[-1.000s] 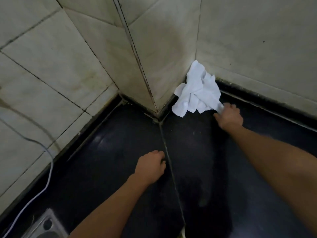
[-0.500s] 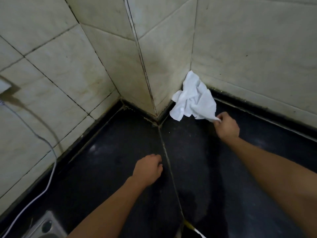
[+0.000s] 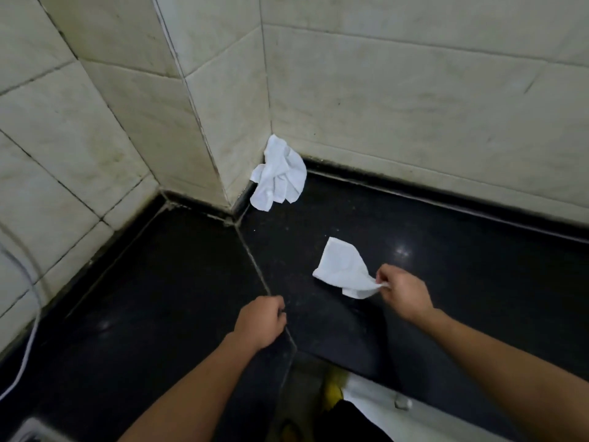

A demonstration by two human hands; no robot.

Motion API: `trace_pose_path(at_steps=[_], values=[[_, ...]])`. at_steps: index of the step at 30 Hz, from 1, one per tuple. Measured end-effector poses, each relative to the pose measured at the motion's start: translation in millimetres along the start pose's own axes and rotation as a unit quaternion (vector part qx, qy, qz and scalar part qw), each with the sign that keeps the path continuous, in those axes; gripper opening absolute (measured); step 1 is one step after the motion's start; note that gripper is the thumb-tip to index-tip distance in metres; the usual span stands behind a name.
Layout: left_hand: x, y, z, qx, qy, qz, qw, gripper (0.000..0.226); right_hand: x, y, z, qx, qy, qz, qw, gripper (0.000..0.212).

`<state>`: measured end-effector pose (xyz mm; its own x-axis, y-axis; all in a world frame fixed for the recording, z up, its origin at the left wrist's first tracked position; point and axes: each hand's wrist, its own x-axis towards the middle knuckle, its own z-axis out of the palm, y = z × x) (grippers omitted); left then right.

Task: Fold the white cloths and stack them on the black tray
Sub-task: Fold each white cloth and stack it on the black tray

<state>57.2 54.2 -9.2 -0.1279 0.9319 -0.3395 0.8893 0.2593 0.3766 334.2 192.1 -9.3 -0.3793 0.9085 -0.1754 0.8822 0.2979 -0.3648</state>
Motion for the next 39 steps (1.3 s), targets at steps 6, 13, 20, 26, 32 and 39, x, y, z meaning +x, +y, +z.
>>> trace_pose_path(at_steps=[6, 13, 20, 26, 32, 39], values=[[-3.2, 43.3, 37.0, 0.022, -0.047, 0.049, 0.997, 0.021, -70.6, 72.8, 20.4, -0.126, -0.114, 0.043, 0.984, 0.025], [27.0, 97.3, 65.4, 0.054, -0.061, 0.091, 0.993, 0.033, -94.0, 103.1, 22.1, -0.007, -0.124, 0.079, 0.989, 0.046], [78.1, 140.6, 96.5, 0.007, -0.071, 0.008, 0.997, 0.061, -83.8, 126.8, 32.7, 0.015, -0.143, 0.154, 0.978, 0.035], [79.0, 153.1, 107.8, -0.060, -0.090, -0.064, 0.992, 0.020, -90.6, 150.0, 26.2, 0.138, -0.094, 0.100, 0.981, 0.009], [91.7, 176.7, 64.1, -0.153, 0.027, -0.058, 0.986, 0.019, -53.3, 177.8, -2.2, 0.267, 0.000, 0.129, 0.955, 0.008], [163.4, 208.7, 39.4, -0.150, 0.074, -0.045, 0.985, 0.018, 14.9, 197.2, -21.7, 0.232, 0.010, 0.196, 0.953, 0.004]])
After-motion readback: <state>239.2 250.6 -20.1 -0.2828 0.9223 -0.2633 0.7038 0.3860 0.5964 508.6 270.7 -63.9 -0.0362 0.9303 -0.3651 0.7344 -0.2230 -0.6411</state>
